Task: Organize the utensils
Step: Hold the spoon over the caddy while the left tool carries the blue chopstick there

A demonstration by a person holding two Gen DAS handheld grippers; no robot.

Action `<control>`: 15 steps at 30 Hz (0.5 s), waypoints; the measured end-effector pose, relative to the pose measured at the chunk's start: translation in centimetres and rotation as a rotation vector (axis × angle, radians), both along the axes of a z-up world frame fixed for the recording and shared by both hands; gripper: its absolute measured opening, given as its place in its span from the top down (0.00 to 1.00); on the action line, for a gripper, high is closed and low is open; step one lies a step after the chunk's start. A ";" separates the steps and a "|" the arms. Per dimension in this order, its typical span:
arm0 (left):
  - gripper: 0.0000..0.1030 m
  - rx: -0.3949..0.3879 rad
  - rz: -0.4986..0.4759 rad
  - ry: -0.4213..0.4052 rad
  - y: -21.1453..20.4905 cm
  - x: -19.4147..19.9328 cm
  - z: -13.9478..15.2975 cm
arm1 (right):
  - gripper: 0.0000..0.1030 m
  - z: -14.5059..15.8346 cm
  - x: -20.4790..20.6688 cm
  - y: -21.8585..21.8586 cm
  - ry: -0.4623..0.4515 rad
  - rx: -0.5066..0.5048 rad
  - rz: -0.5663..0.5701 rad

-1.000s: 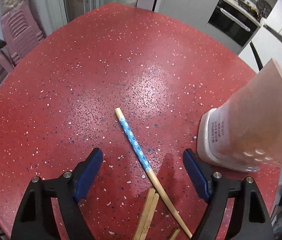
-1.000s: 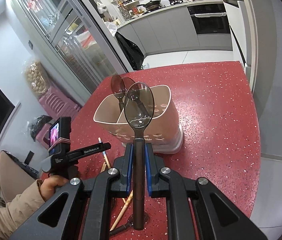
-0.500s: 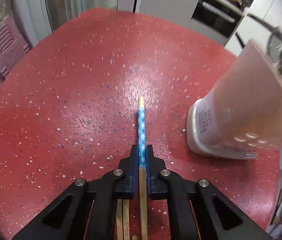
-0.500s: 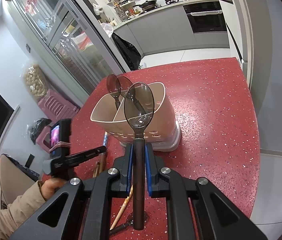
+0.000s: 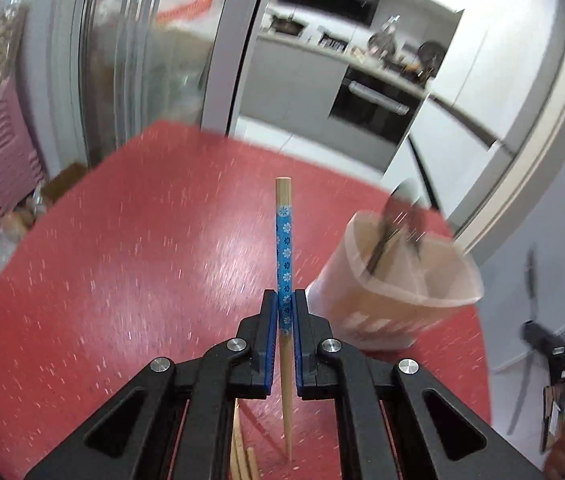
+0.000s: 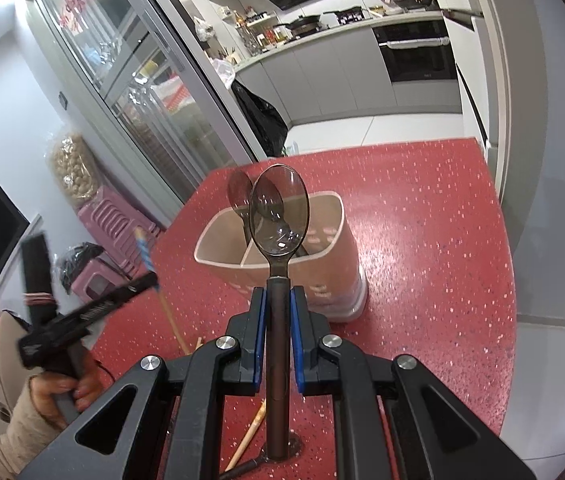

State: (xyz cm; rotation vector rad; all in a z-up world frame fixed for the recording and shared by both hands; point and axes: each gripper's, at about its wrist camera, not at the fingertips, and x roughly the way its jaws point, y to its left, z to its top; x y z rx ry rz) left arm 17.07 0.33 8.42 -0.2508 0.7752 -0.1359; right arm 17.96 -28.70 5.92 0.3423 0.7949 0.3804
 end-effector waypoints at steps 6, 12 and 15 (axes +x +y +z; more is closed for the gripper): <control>0.68 -0.041 -0.042 -0.131 0.1 1.8 6.2 | 0.88 1.6 0.8 0.1 -0.032 0.001 -0.006; 0.68 -0.063 -0.081 -0.211 -0.5 2.5 10.9 | 0.88 3.5 1.9 0.2 -0.070 0.001 -0.013; 0.68 -0.067 -0.099 -0.233 -0.8 2.9 12.1 | 0.88 4.6 2.5 0.3 -0.098 -0.005 -0.014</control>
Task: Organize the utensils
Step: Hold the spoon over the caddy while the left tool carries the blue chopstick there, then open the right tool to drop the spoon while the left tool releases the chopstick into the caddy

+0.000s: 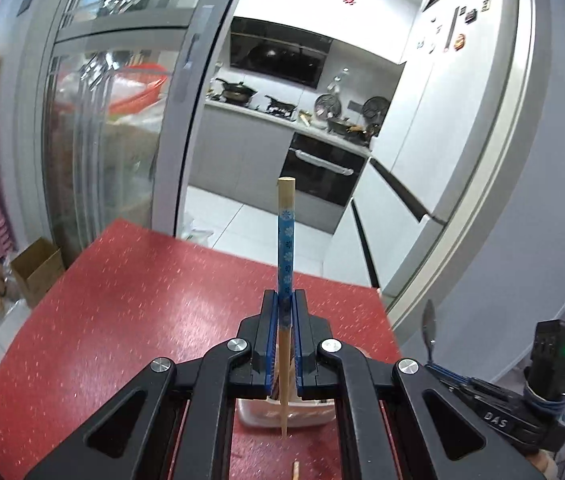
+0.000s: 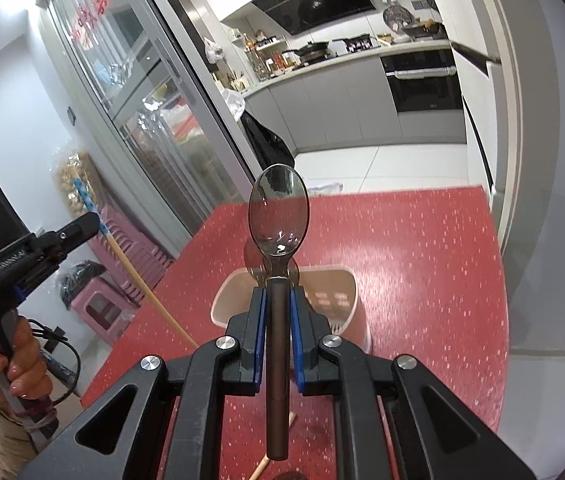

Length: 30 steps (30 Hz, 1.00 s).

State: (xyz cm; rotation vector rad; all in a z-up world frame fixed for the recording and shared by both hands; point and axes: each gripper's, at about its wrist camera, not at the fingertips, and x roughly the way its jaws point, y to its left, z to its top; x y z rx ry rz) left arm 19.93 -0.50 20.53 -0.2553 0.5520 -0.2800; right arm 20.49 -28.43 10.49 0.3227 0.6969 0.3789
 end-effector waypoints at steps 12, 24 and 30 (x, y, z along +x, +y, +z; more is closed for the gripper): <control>0.68 0.034 -0.003 -0.031 -1.8 3.4 0.8 | 0.88 1.5 3.7 1.5 -0.108 -0.044 -0.008; 0.68 0.102 -0.016 0.051 -3.4 6.8 -3.7 | 0.88 -2.5 7.8 2.7 -0.182 -0.098 -0.059; 0.68 0.147 -0.034 0.074 -4.6 7.4 -6.4 | 0.88 -5.5 8.5 3.2 -0.173 -0.148 -0.077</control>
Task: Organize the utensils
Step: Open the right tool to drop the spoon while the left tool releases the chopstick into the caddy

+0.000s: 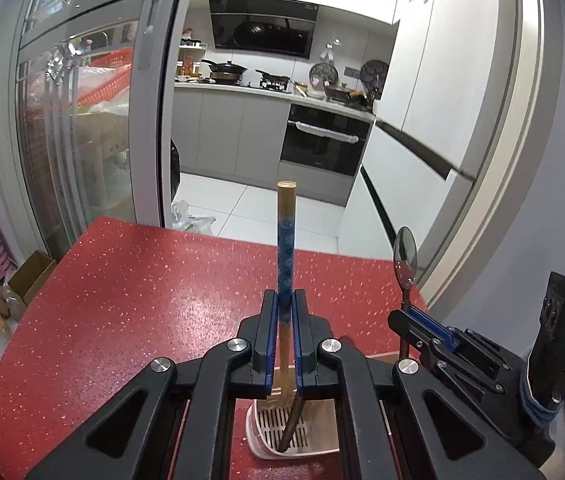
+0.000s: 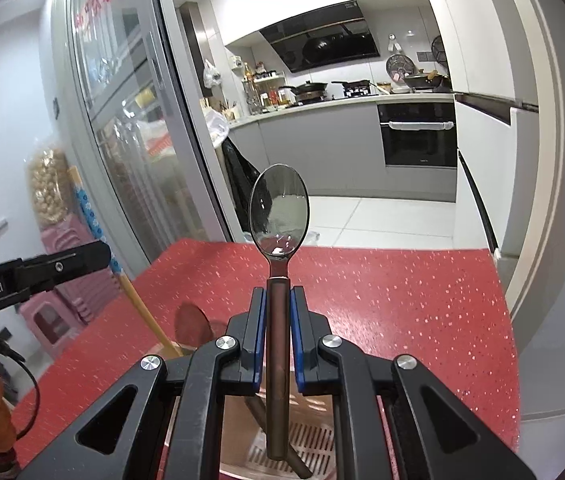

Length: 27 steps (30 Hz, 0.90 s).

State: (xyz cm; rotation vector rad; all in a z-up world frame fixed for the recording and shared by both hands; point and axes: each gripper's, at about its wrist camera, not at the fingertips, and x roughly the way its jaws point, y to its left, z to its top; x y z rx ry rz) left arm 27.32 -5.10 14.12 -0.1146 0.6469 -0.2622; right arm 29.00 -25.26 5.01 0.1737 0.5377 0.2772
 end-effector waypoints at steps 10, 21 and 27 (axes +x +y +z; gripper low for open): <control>0.68 0.038 0.010 0.070 -0.7 0.4 -4.2 | 0.88 -2.7 -1.5 0.8 0.012 -0.088 0.006; 0.68 0.073 0.041 0.059 -0.4 -0.6 -4.5 | 0.65 -2.2 -1.5 1.1 0.038 -0.088 0.023; 0.68 0.070 0.081 0.048 0.5 -1.4 -3.8 | 0.52 -1.1 -2.0 0.3 0.033 -0.048 0.011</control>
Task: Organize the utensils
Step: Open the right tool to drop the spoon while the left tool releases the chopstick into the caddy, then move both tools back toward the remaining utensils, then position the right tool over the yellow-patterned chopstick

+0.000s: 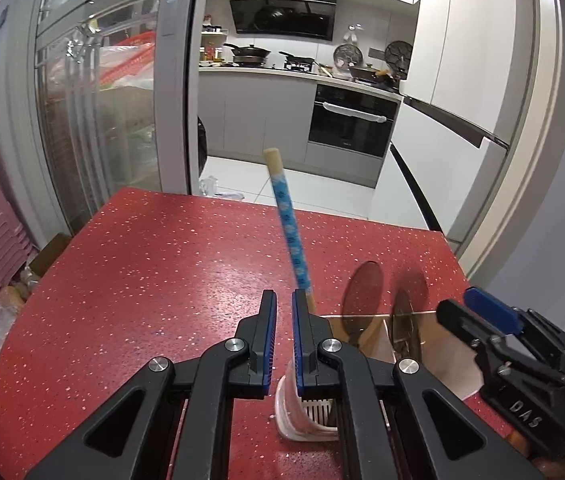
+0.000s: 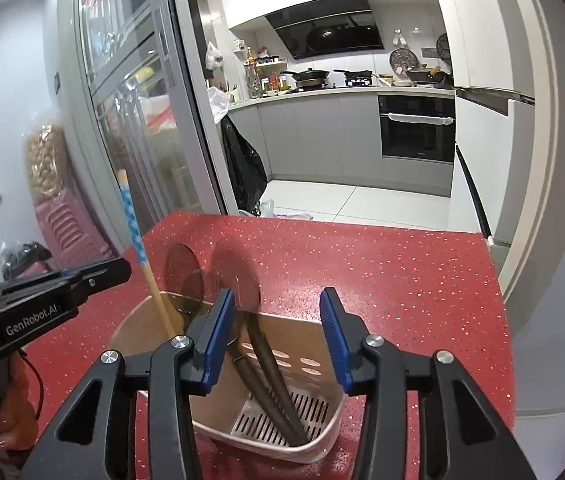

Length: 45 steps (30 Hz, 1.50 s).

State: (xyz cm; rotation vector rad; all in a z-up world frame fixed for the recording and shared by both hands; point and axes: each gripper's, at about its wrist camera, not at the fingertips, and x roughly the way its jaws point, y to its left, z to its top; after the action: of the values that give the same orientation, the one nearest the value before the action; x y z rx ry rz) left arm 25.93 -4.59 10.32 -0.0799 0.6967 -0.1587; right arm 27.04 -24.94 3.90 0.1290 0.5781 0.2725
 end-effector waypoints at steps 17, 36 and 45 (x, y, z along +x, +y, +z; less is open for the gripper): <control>0.00 0.018 0.099 -0.013 5.3 -8.3 -1.1 | 0.41 0.5 -7.0 -0.6 0.121 0.037 0.029; 0.00 0.005 0.154 0.307 10.6 -14.2 -11.6 | 0.41 -8.5 -15.7 2.9 0.484 -0.058 0.126; 0.00 -0.002 0.132 0.368 11.0 -14.4 -13.8 | 0.50 -8.9 -13.0 6.1 0.546 -0.097 0.074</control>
State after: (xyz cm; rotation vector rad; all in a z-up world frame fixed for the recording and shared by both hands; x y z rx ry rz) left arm 11.51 6.43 -3.44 -0.1594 1.0552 -0.0171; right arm 14.02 -18.83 -5.02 0.0877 1.1382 0.2806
